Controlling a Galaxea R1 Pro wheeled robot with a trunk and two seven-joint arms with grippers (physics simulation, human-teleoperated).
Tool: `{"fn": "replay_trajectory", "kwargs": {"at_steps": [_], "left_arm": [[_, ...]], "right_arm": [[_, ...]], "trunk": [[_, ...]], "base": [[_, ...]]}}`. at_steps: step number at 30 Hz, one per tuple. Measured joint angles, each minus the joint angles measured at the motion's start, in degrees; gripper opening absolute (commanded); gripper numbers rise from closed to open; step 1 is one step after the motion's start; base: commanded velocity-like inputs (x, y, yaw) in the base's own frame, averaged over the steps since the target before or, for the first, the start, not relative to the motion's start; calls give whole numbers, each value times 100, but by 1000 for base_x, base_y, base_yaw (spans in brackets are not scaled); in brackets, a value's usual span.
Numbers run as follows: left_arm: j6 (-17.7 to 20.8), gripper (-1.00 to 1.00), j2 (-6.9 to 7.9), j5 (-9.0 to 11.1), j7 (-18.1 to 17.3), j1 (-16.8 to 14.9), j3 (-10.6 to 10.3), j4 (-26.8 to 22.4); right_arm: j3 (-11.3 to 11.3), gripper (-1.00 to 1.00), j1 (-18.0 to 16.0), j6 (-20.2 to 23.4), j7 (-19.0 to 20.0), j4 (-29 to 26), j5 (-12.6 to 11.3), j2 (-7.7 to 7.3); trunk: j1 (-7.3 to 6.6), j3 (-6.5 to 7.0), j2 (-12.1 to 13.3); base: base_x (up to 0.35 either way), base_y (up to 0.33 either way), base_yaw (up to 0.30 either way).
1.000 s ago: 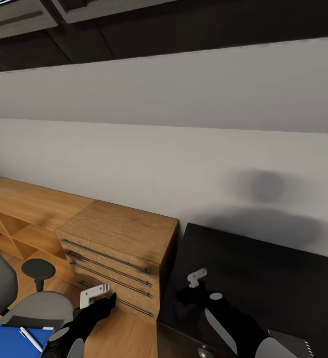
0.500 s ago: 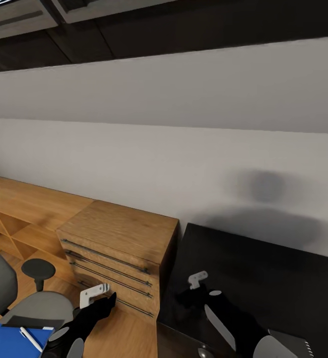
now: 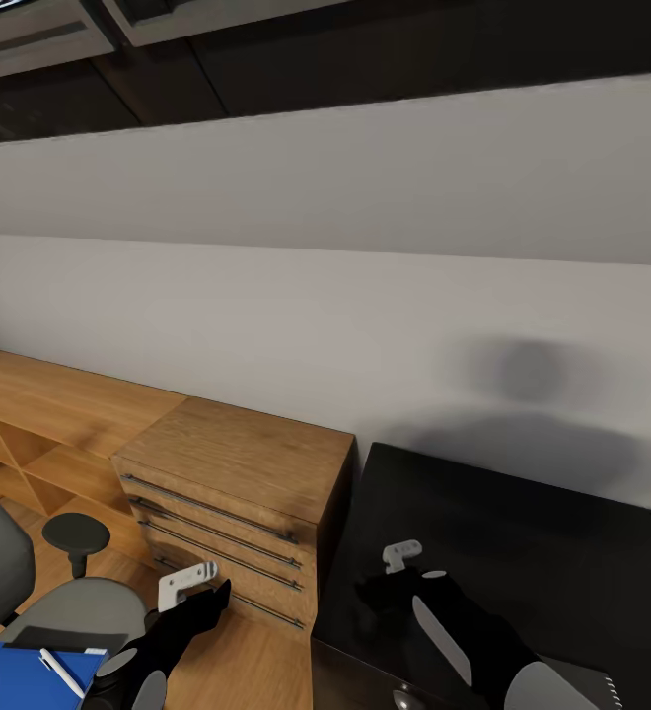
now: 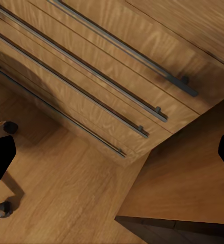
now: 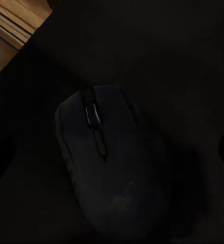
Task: In the bedroom, organize the workspace by keeping the computer under the desk, ensuring the monitor is on the desk, placing the keyboard on the desk next to the monitor, placing the mouse on the desk next to the keyboard, moving the folder from the swivel chair onto the desk next to the mouse, stacking the notebook on top of the folder with the pen on top of the notebook, and positioning the swivel chair next to the desk.
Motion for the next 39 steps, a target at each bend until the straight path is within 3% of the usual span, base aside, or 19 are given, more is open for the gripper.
{"fn": "replay_trajectory", "kwargs": {"at_steps": [4, 17, 27, 28, 39], "left_arm": [[-1, 100, -2, 0, 1, 0, -1, 0], [-1, 100, -1, 0, 2, 1, 0, 0], [-1, 100, 0, 2, 1, 1, 0, 0], [-1, 100, 0, 3, 1, 1, 0, 0], [1, 100, 0, 4, 2, 1, 7, 0]], "right_arm": [[-46, 100, -2, 94, 0, 3, 0, -2], [-94, 100, -41, 133, -3, 118, 59, 10], [-88, 100, -42, 132, 12, 121, 91, 15], [-89, -100, -42, 130, 15, 122, 91, 16], [-85, -100, -42, 107, 34, 127, 83, 10]], "trunk": [[0, 0, 0], [284, -232, -522], [285, -233, -524], [285, -233, -523], [285, -233, -523]], "base": [[0, 0, 0], [0, 0, 0], [0, 0, 0], [0, 0, 0], [0, 0, 0]]}}
